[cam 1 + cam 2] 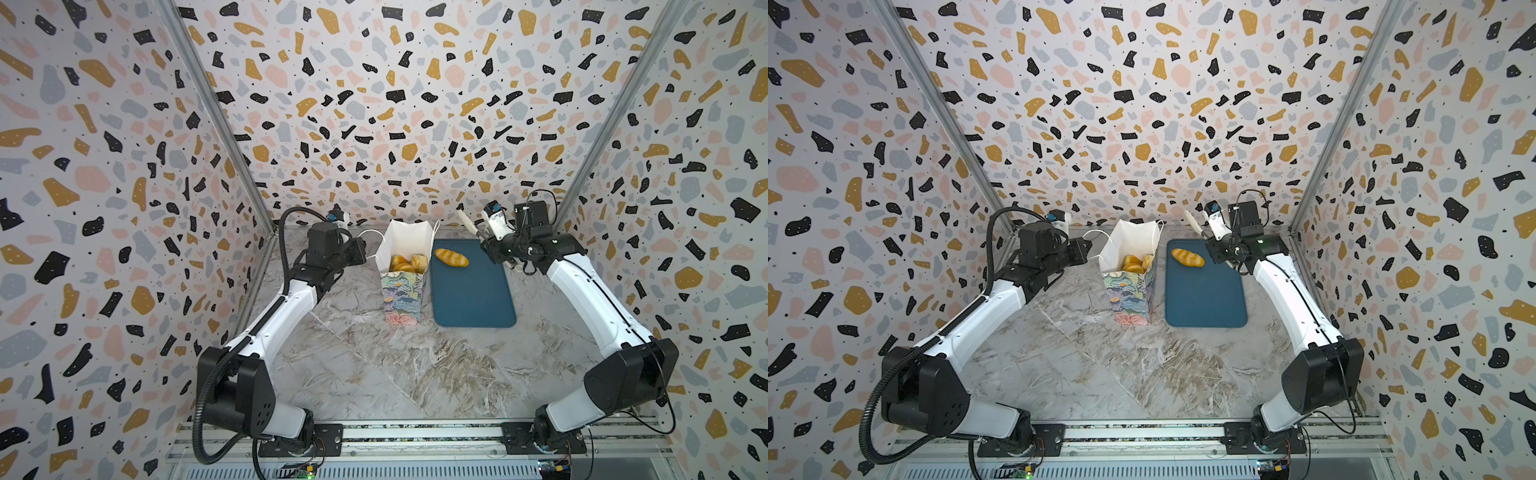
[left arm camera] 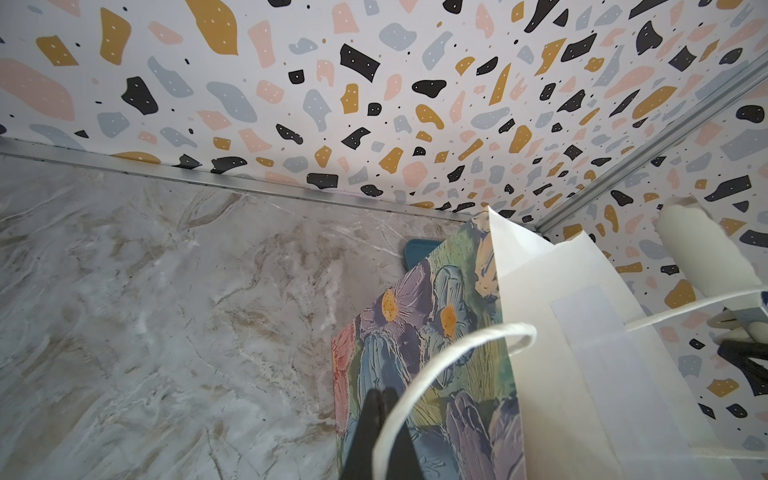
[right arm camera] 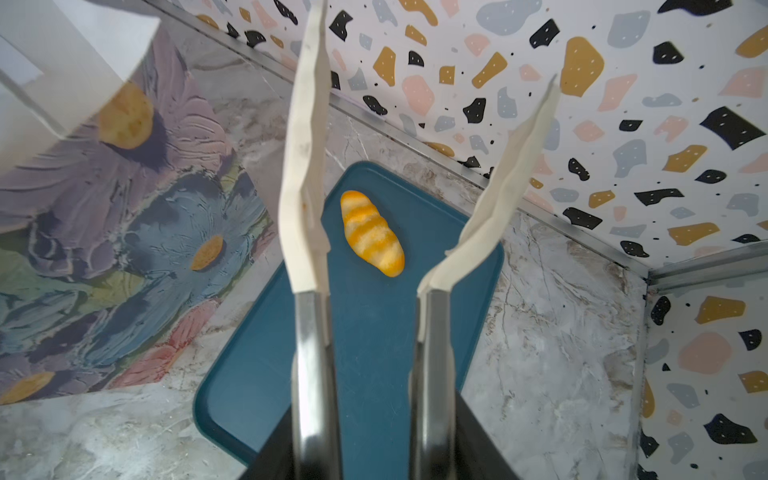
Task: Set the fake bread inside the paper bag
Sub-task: 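Raise the open tongs and move them over the striped bread stick on the tray, then lower the open tongs around the striped bread stick with the right gripper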
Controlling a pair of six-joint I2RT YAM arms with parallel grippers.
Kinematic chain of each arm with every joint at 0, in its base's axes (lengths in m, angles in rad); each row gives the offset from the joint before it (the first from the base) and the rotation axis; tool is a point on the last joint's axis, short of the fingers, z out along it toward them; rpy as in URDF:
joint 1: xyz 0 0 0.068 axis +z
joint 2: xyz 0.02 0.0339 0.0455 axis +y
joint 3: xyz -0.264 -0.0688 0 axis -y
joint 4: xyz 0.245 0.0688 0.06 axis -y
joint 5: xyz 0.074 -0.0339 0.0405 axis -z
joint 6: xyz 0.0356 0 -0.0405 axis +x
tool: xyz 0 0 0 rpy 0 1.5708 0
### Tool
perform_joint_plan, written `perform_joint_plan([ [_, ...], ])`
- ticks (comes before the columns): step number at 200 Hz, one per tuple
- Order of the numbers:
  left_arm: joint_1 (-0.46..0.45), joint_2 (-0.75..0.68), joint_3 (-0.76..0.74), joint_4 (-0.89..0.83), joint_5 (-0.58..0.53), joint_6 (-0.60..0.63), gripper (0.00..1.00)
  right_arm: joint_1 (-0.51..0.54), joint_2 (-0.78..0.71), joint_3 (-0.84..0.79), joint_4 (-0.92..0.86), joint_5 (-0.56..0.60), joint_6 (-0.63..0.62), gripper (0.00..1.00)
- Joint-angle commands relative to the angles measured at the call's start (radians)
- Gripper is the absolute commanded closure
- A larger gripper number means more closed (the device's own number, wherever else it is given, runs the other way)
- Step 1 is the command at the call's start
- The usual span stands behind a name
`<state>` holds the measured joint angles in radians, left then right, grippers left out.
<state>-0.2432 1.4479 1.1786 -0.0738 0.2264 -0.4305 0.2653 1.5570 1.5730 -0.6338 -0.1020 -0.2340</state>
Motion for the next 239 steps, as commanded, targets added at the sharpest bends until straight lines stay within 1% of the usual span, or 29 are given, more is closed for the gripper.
perform_joint_plan([
  [1, 0.004, 0.002, 0.016, 0.022, 0.001, 0.010, 1.00, -0.007, 0.018, 0.021, -0.019, 0.034, -0.048, 0.54],
  [15, 0.004, 0.003, 0.016, 0.022, 0.000, 0.010, 1.00, -0.019, 0.026, -0.006, 0.000, 0.043, -0.053, 0.53],
  [43, 0.004, 0.008, 0.017, 0.022, 0.004, 0.009, 1.00, -0.034, 0.067, -0.008, -0.012, 0.056, -0.049, 0.53],
  [81, 0.004, 0.010, 0.018, 0.022, 0.007, 0.007, 1.00, -0.037, 0.106, -0.016, -0.008, -0.012, -0.081, 0.51],
  [124, 0.004, 0.015, 0.016, 0.024, 0.005, 0.007, 1.00, -0.037, 0.182, 0.005, -0.035, -0.042, -0.125, 0.49],
  [142, 0.004, 0.018, 0.017, 0.022, 0.008, 0.006, 1.00, -0.037, 0.211, 0.002, -0.041, -0.041, -0.150, 0.49],
  [187, 0.004, 0.016, 0.018, 0.021, 0.005, 0.009, 1.00, -0.037, 0.276, 0.001, -0.024, -0.036, -0.154, 0.47],
  [220, 0.004, 0.019, 0.019, 0.021, 0.006, 0.007, 1.00, -0.037, 0.296, -0.007, 0.009, -0.007, -0.167, 0.46],
  [239, 0.004, 0.018, 0.019, 0.019, 0.007, 0.008, 1.00, -0.037, 0.310, -0.011, 0.017, -0.012, -0.178, 0.45],
])
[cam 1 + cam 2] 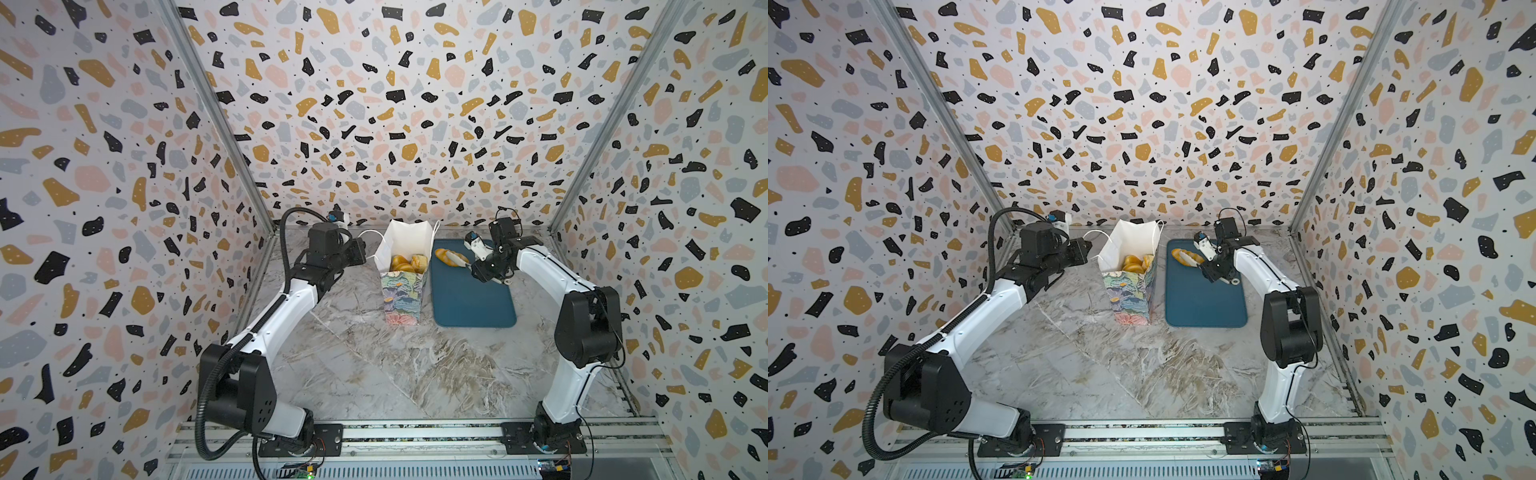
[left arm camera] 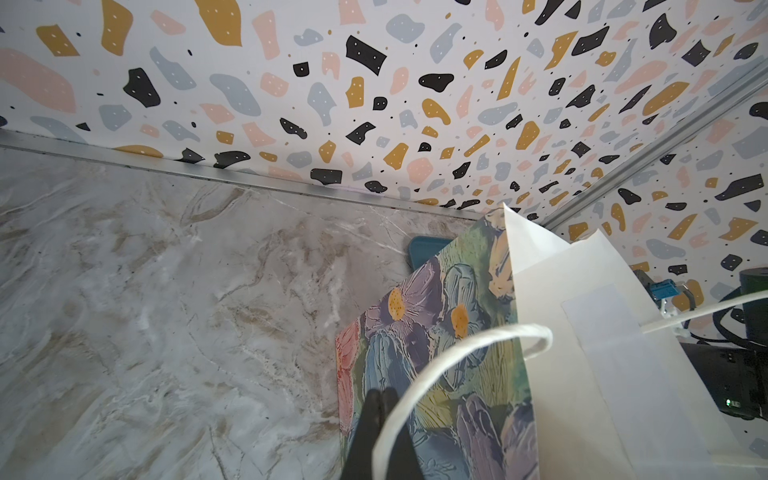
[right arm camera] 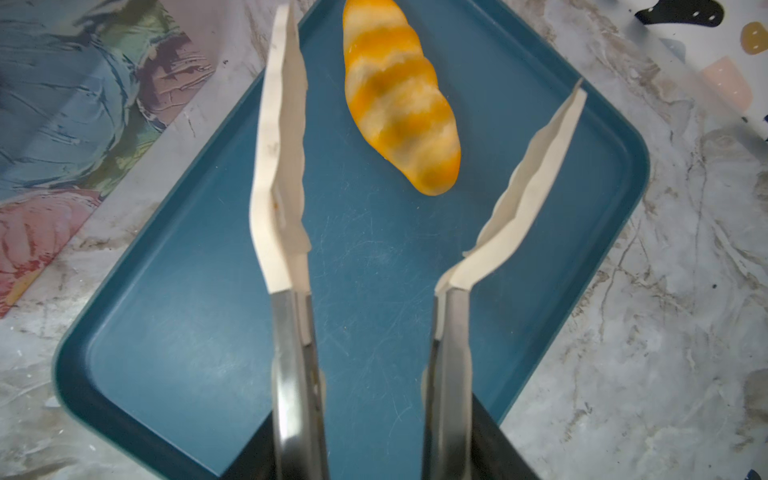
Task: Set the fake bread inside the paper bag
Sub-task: 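Lower the open tongs around the striped bread stick with the right gripper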
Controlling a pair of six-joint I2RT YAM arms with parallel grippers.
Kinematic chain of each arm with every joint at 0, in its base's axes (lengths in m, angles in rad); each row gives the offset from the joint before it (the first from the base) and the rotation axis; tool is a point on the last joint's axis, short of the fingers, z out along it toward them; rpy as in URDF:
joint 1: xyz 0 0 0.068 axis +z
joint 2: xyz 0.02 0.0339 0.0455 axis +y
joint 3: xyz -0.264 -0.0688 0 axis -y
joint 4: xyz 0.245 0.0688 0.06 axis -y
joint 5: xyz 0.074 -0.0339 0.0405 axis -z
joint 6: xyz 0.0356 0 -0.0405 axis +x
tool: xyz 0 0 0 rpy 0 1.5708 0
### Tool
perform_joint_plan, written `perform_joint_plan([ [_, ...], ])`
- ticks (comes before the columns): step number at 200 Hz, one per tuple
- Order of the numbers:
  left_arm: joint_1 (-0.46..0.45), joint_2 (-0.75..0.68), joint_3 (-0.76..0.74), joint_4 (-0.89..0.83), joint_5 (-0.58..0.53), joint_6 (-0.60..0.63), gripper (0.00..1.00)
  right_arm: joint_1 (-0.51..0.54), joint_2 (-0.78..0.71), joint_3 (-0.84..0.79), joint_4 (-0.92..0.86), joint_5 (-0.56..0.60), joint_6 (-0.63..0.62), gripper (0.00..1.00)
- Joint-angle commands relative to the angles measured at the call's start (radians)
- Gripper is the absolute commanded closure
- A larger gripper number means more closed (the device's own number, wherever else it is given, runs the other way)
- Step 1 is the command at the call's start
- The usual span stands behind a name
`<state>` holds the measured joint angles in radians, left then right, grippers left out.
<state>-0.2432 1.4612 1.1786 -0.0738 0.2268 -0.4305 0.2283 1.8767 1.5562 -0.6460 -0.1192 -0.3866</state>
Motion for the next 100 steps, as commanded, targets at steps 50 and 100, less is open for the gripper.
perform_joint_plan([
  [50, 0.004, 0.011, 0.016, 0.020, 0.009, 0.006, 1.00, 0.009, 0.016, 0.007, 0.052, 0.006, -0.069, 0.44],
  [100, 0.004, 0.006, 0.019, 0.020, 0.008, 0.008, 1.00, 0.011, 0.054, 0.041, 0.048, 0.027, -0.087, 0.43],
])
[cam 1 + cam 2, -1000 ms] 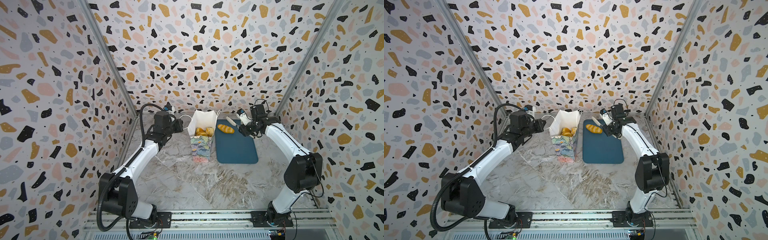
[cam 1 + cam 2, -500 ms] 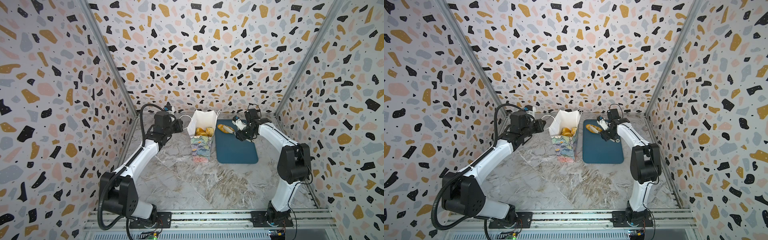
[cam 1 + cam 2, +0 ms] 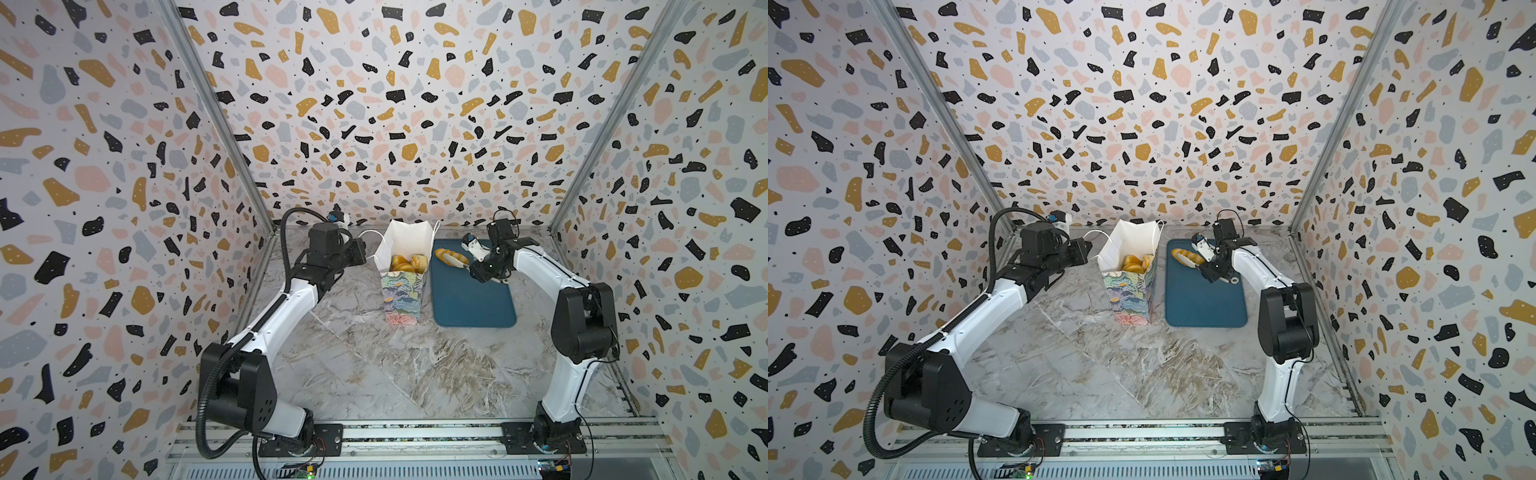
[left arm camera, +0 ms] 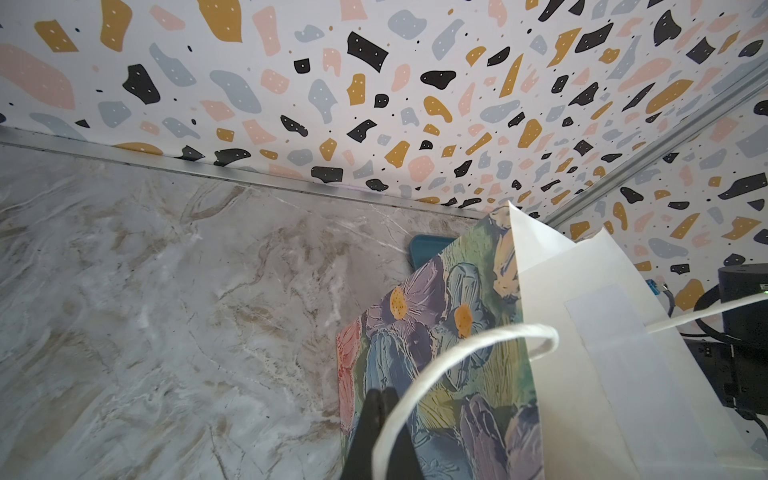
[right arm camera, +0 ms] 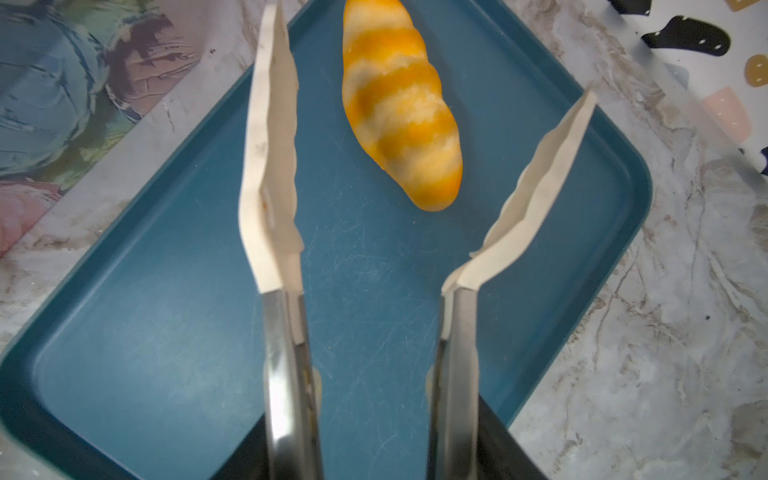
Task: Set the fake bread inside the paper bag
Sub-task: 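Lower the open tongs around the striped bread stick with the right gripper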
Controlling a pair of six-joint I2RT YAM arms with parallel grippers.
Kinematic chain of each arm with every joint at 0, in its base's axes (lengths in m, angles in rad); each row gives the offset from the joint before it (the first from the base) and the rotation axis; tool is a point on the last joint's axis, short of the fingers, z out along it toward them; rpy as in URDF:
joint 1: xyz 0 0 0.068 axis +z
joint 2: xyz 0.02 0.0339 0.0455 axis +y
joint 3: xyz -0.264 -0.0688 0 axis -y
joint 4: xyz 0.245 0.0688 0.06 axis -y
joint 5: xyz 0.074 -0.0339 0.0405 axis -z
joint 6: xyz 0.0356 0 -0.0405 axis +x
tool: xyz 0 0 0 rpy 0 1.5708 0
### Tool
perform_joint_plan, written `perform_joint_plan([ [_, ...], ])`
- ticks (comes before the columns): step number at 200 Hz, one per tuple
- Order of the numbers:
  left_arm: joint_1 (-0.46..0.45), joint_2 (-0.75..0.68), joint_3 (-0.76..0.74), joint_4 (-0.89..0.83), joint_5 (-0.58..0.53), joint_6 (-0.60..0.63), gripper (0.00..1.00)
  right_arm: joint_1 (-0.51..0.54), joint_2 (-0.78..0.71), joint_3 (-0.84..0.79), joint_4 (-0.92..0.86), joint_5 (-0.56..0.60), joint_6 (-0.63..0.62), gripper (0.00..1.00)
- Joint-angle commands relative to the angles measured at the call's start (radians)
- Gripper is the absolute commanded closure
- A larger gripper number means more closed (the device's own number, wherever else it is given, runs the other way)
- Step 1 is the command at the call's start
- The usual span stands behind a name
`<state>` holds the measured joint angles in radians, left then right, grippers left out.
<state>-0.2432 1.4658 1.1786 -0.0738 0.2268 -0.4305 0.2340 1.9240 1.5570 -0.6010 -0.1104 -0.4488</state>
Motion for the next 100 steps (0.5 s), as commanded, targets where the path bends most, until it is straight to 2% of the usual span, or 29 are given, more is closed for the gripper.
perform_joint_plan([
  [1, 0.004, 0.001, 0.019, 0.020, 0.008, 0.008, 1.00, 0.005, 0.007, 0.041, 0.003, 0.019, -0.027, 0.43],
  [100, 0.005, 0.002, 0.022, 0.017, 0.003, 0.014, 1.00, 0.010, 0.082, 0.115, 0.001, 0.060, -0.037, 0.38],
])
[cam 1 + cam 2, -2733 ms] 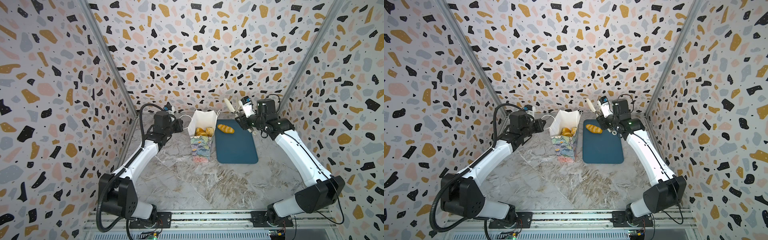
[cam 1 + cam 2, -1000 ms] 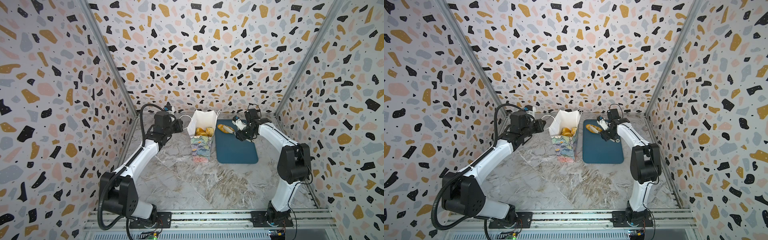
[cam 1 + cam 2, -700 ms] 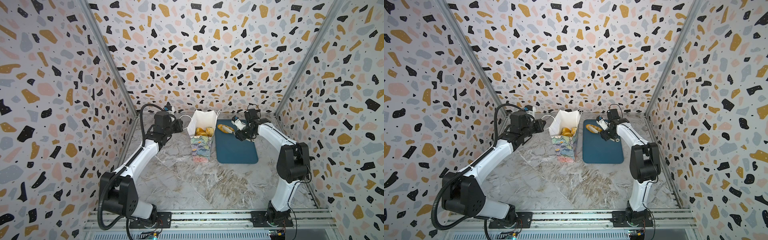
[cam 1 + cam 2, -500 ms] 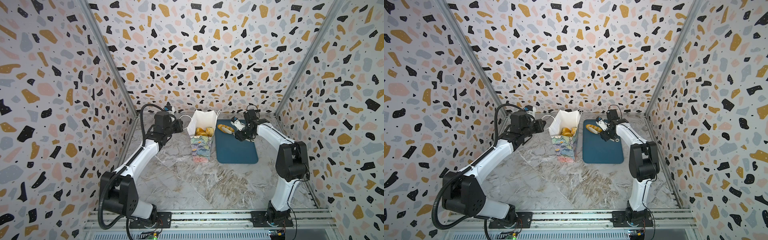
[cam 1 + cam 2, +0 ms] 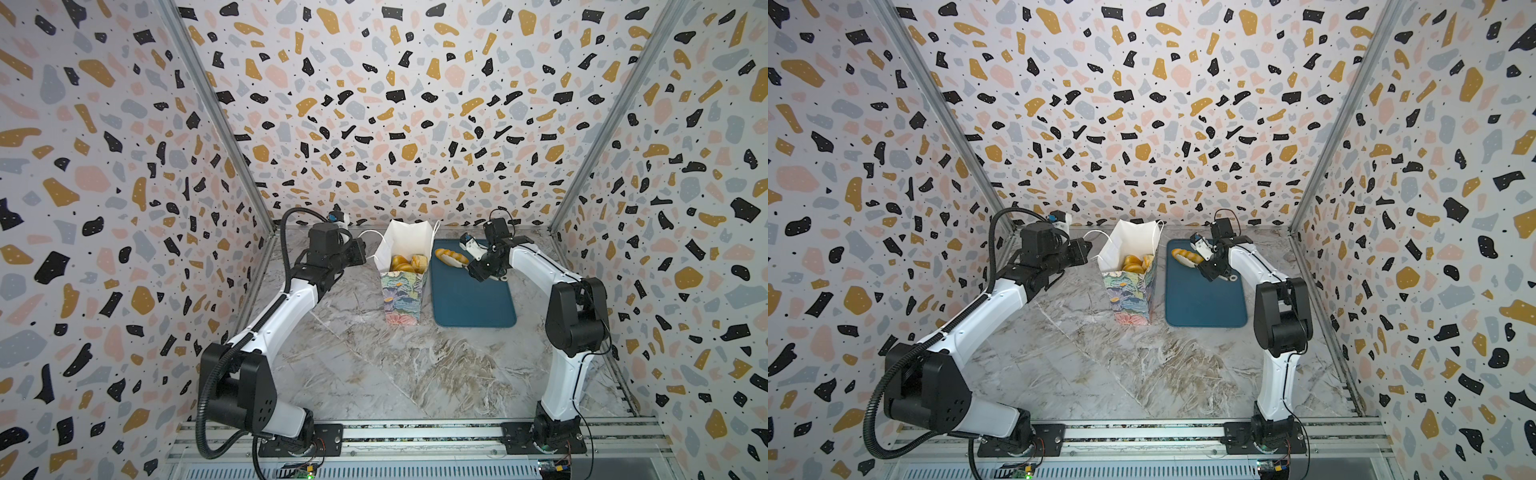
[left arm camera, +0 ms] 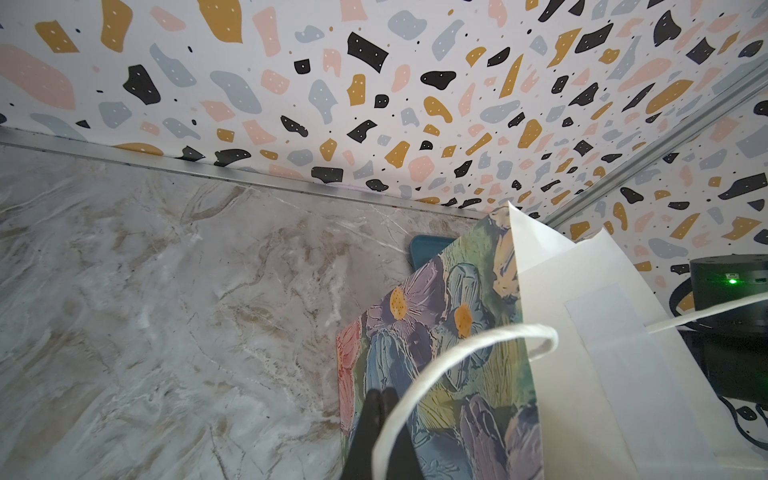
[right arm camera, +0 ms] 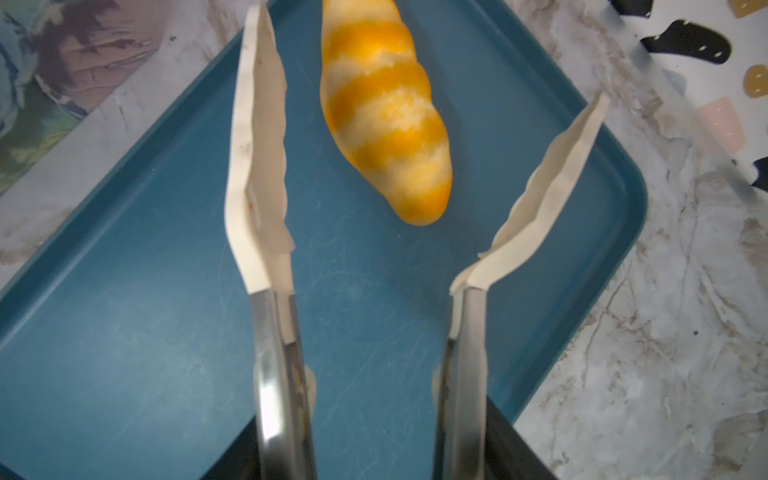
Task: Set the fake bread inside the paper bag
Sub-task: 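Lower the open tongs around the striped bread stick with the right gripper, then close the tongs on the striped bread stick with the right gripper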
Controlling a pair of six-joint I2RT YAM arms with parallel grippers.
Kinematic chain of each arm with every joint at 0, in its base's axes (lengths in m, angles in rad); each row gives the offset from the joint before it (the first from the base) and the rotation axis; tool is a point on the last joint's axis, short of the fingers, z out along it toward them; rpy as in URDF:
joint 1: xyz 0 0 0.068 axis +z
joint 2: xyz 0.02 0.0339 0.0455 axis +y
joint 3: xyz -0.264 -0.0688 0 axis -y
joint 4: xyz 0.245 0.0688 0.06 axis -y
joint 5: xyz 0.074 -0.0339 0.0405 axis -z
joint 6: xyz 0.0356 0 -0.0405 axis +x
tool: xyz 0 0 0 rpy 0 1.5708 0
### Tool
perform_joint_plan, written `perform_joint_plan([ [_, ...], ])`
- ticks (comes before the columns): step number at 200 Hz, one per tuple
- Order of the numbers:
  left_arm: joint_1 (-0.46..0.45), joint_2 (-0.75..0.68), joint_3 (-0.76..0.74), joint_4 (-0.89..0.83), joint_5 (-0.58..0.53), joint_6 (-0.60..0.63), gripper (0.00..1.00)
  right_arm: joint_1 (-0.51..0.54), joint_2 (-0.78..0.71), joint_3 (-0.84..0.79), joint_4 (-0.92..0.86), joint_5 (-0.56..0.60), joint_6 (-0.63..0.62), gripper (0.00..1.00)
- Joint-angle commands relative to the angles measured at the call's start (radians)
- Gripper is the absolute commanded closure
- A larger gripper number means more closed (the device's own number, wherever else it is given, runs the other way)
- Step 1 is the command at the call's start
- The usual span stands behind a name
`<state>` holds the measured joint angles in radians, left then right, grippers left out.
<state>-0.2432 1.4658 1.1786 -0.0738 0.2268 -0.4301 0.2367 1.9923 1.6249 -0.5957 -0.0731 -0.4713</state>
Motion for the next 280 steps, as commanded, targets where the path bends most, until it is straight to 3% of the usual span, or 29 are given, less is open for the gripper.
perform_joint_plan([
  [1, 0.004, 0.002, 0.022, 0.016, 0.003, 0.013, 1.00, 0.008, 0.016, 0.048, -0.004, 0.023, -0.015, 0.38],
  [138, 0.004, 0.001, 0.022, 0.013, 0.003, 0.013, 1.00, 0.055, 0.159, 0.204, -0.091, 0.067, -0.028, 0.40],
  [280, 0.004, 0.001, 0.021, 0.013, 0.005, 0.013, 1.00, 0.041, 0.135, 0.201, -0.088, 0.144, -0.027, 0.48],
])
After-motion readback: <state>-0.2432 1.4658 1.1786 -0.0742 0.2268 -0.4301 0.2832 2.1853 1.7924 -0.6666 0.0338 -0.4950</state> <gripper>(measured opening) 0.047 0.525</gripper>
